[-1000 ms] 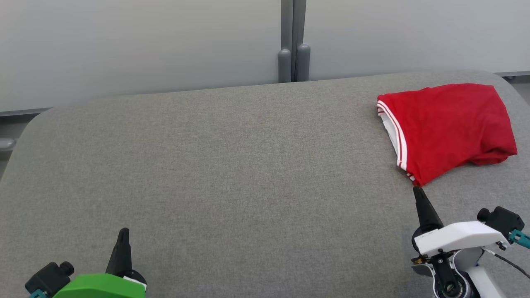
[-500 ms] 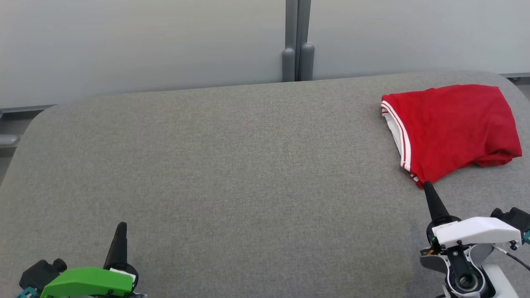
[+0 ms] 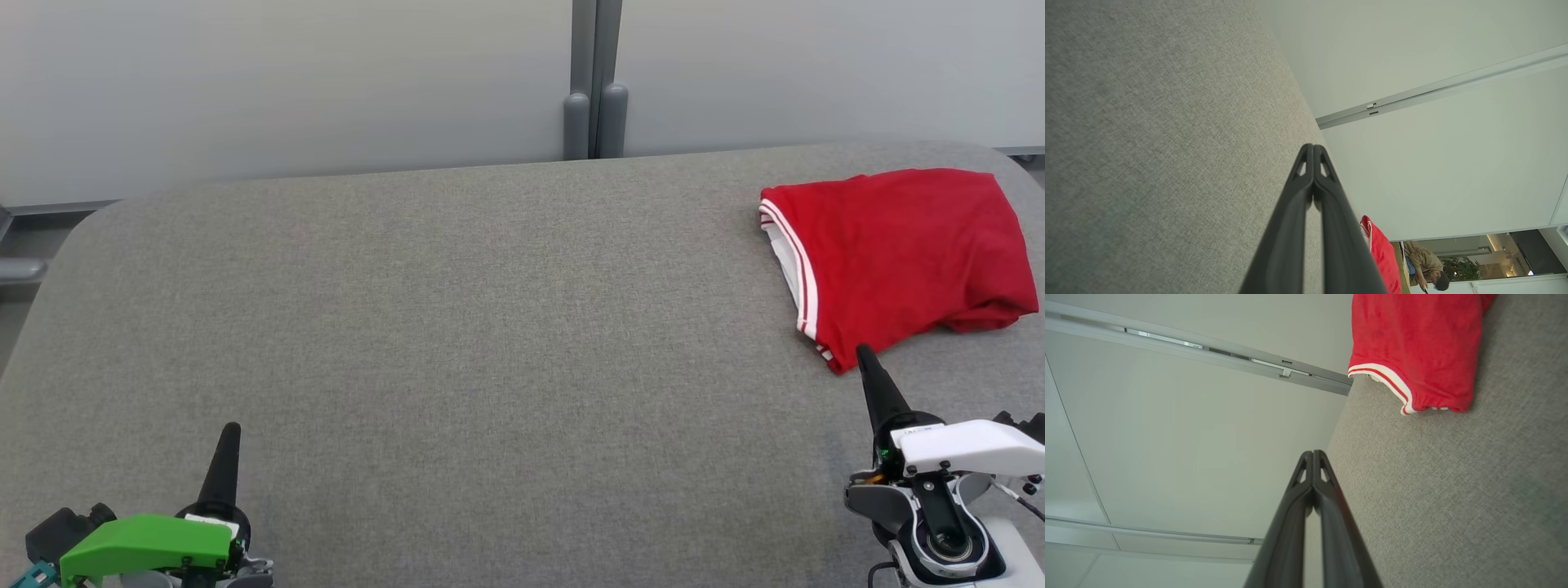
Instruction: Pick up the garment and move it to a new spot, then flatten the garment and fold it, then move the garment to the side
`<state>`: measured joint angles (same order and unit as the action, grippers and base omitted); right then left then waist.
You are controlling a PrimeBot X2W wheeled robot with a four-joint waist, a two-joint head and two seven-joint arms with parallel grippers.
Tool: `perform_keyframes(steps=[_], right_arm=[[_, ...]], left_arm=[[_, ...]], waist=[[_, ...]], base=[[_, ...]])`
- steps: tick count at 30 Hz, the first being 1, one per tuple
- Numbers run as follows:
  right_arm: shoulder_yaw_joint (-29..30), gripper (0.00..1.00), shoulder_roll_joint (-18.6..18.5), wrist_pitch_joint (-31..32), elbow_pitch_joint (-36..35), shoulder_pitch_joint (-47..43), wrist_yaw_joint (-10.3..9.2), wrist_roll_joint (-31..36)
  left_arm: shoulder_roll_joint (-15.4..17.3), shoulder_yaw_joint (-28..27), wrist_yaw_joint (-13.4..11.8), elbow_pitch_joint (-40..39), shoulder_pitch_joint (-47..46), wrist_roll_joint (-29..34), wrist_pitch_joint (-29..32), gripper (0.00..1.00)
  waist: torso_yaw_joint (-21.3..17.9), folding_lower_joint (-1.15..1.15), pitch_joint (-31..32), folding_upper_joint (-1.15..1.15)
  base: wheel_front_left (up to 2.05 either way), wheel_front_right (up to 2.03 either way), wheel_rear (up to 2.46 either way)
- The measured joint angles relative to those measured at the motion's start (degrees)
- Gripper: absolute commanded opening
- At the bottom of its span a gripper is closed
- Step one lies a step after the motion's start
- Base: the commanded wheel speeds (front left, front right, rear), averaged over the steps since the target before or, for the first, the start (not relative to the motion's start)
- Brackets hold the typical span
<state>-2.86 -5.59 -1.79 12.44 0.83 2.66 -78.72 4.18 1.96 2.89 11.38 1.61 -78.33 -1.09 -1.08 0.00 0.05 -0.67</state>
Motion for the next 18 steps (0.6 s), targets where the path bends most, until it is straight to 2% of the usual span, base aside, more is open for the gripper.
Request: perform_keyframes(steps=[18], right_arm=[[4.22, 0.0, 0.03, 2.94, 1.32, 1.25, 2.82, -13.45]], left_arm=[[0.32, -1.69, 2.71, 2.42, -2.7, -13.15, 2.98, 0.0]], waist=[[0.87, 0.0, -0.2, 0.0]], base=[[0.0, 0.0, 0.0]])
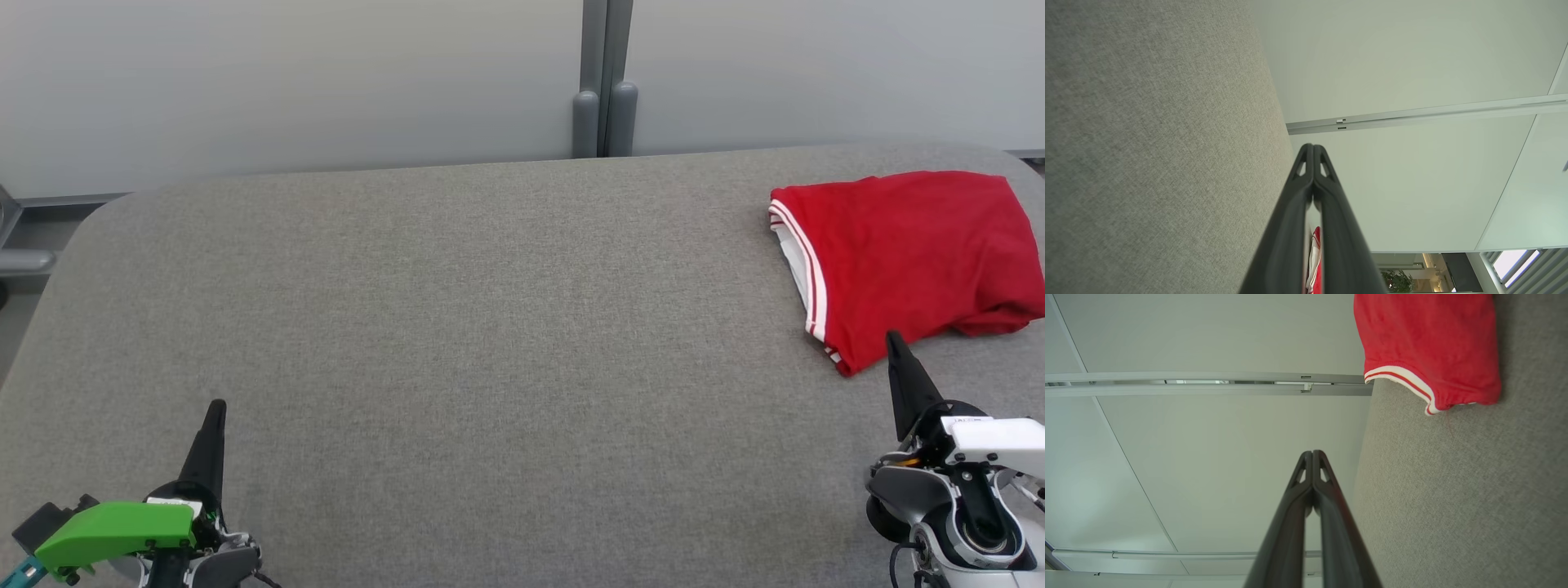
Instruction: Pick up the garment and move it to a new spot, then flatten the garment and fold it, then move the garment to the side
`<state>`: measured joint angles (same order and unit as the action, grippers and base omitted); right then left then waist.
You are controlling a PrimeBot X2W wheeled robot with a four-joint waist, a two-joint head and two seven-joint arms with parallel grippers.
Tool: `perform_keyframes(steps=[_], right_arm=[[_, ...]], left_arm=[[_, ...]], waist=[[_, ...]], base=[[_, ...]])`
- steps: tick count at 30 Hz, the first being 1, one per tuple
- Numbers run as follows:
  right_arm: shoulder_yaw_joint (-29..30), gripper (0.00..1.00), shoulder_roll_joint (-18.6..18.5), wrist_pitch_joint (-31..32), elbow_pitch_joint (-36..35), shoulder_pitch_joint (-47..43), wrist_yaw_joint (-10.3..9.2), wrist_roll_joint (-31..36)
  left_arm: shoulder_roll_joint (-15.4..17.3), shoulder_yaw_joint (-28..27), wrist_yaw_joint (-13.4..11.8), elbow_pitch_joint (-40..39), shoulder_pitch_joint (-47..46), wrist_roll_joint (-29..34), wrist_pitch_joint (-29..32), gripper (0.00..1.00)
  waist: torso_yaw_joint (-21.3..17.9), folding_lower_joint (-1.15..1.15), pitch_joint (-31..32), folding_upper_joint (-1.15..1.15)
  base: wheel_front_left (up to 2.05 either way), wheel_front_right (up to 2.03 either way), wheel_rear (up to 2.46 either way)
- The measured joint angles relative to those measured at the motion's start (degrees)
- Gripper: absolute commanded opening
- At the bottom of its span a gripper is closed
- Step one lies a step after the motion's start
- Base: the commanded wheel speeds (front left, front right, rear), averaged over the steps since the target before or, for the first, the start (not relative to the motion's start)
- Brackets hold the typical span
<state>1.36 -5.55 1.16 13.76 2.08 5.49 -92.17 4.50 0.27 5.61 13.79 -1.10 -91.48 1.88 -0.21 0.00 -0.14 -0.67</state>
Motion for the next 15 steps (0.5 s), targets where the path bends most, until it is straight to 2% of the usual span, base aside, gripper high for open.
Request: perform_keyframes(steps=[6, 15], right_arm=[[1.12, 0.0, 0.01, 0.92, 0.42, 0.16, 0.55, -3.64], [1.29, 0.0, 0.02, 0.92, 0.79, 0.55, 0.57, -3.64]], left_arm=[[0.08, -0.29, 0.67, 0.47, -0.82, -3.94, 0.87, 0.0], [0.08, -0.32, 0.67, 0.65, -1.28, -4.07, 0.93, 0.0]], waist=[[0.21, 0.0, -0.05, 0.0], [0.21, 0.0, -0.04, 0.0]], base=[[0.0, 0.0, 0.0], [0.0, 0.0, 0.0]])
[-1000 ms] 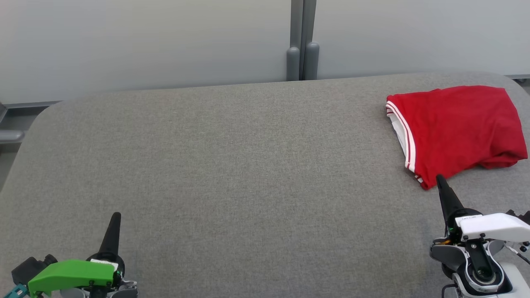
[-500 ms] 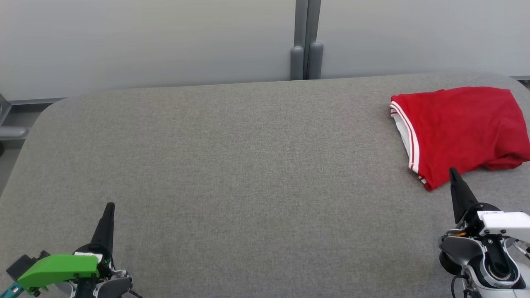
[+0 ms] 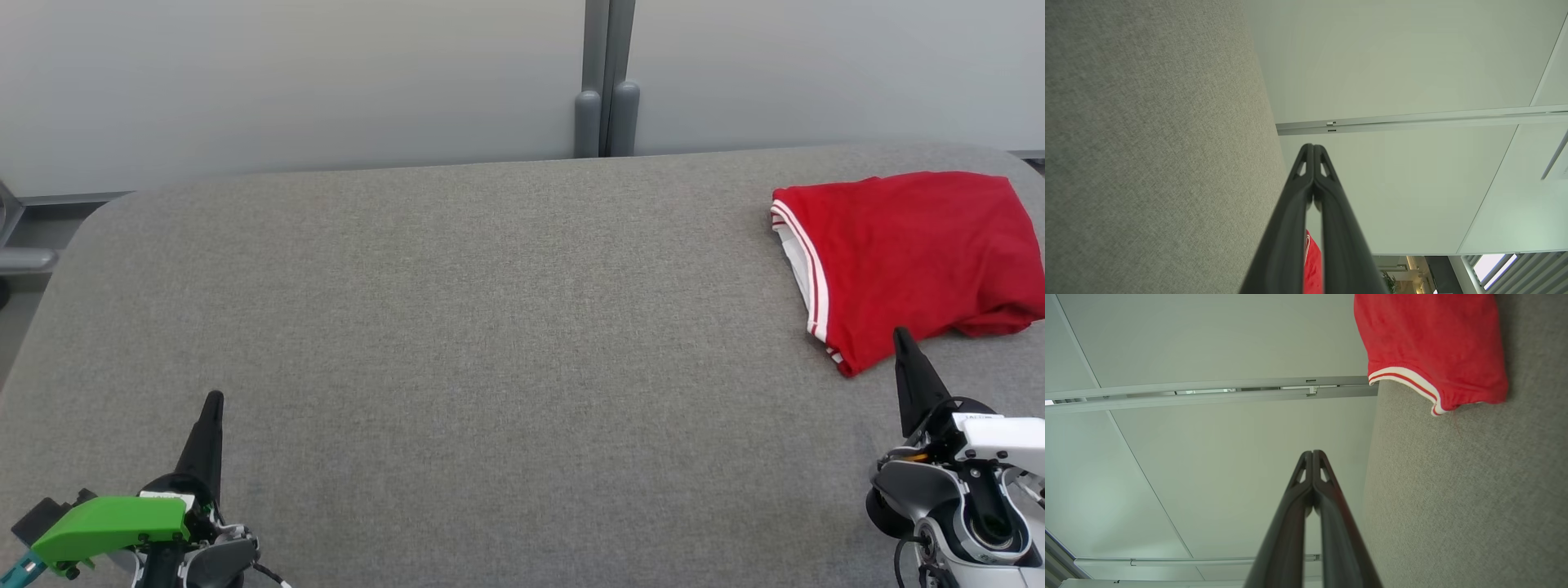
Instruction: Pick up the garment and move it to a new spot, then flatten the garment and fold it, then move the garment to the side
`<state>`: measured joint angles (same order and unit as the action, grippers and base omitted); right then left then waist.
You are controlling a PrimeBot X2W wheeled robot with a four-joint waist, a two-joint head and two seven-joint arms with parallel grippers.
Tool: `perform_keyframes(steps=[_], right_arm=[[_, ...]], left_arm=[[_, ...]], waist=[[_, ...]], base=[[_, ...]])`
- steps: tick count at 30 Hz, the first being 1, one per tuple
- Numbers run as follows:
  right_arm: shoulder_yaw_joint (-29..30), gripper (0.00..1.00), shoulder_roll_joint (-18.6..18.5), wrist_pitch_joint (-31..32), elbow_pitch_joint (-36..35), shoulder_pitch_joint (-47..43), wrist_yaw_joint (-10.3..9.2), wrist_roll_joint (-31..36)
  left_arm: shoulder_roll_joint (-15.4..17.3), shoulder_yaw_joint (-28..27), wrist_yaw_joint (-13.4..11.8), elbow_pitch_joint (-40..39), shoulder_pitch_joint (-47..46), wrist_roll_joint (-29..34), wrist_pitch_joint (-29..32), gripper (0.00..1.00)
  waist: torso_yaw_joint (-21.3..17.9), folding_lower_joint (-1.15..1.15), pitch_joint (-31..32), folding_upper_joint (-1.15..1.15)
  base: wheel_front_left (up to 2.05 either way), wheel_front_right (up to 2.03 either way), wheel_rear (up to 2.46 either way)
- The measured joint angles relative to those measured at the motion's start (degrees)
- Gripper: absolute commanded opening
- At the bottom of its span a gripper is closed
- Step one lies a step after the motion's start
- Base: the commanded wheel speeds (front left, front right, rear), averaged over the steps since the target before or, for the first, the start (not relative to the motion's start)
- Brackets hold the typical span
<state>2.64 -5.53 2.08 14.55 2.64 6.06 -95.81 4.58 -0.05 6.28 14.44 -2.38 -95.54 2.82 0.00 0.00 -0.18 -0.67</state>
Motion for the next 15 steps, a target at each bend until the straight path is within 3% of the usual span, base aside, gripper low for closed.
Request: perform_keyframes(steps=[15], right_arm=[[0.07, 0.0, 0.0, 0.08, 0.4, 0.39, 0.46, 0.0]], left_arm=[[0.0, -0.04, 0.29, 0.35, -0.02, 0.0, 0.0, 0.0]], waist=[[0.0, 0.0, 0.02, 0.0]], base=[[0.0, 0.0, 0.0]])
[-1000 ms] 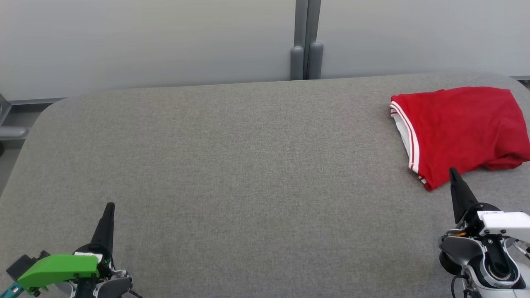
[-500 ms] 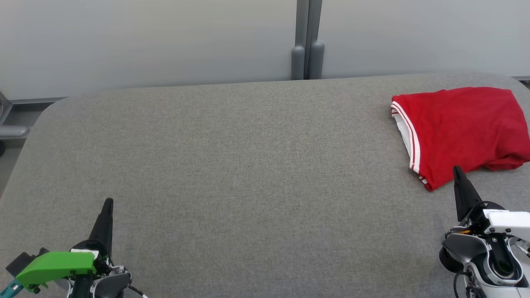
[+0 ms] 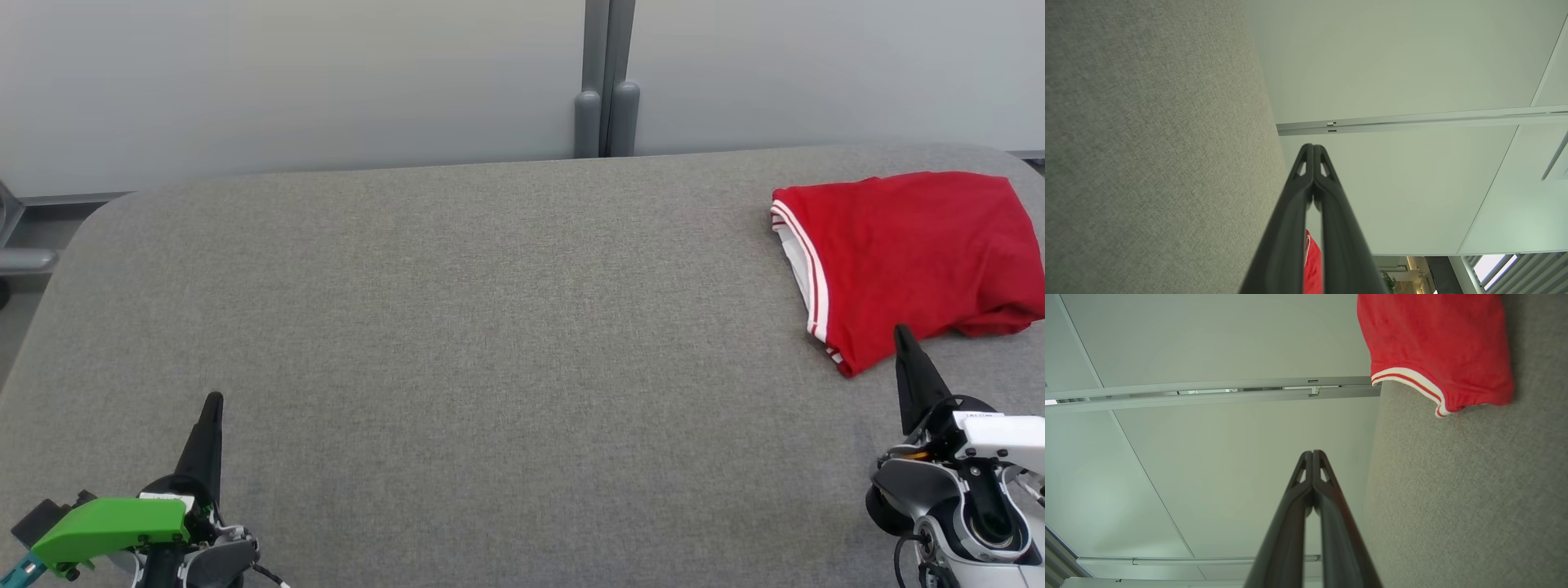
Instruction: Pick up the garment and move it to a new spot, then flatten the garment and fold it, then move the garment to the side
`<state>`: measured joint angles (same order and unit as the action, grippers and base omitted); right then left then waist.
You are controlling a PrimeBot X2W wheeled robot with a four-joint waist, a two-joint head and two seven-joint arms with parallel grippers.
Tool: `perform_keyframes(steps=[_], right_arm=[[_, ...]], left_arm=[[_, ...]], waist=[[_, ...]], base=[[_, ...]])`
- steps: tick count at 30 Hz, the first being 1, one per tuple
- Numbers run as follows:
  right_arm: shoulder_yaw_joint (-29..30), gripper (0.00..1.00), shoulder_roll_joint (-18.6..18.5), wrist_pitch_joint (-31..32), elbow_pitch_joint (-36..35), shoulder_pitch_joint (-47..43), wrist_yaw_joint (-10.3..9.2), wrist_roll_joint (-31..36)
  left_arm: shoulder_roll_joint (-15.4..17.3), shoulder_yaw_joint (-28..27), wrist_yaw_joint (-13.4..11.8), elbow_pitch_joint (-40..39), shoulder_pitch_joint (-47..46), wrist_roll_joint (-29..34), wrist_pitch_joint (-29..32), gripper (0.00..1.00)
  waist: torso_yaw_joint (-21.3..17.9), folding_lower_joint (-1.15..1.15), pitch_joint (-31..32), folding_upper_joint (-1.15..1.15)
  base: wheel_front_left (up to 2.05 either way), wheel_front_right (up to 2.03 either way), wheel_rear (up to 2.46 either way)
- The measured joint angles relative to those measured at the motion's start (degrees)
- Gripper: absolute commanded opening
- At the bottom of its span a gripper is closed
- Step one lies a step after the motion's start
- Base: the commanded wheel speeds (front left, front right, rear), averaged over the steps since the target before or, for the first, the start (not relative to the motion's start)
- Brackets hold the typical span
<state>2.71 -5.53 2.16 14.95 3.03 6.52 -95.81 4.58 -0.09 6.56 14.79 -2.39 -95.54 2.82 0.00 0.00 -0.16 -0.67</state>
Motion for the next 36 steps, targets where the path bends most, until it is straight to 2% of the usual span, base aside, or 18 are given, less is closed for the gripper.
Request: perform_keyframes(steps=[36], right_arm=[[0.16, 0.0, 0.04, 0.19, 0.51, 0.05, 0.02, 0.0]], left_arm=[[0.0, -0.13, 0.25, 0.83, -0.05, 0.0, 0.18, 0.0]], waist=[[0.0, 0.0, 0.03, 0.0]], base=[[0.0, 0.0, 0.0]])
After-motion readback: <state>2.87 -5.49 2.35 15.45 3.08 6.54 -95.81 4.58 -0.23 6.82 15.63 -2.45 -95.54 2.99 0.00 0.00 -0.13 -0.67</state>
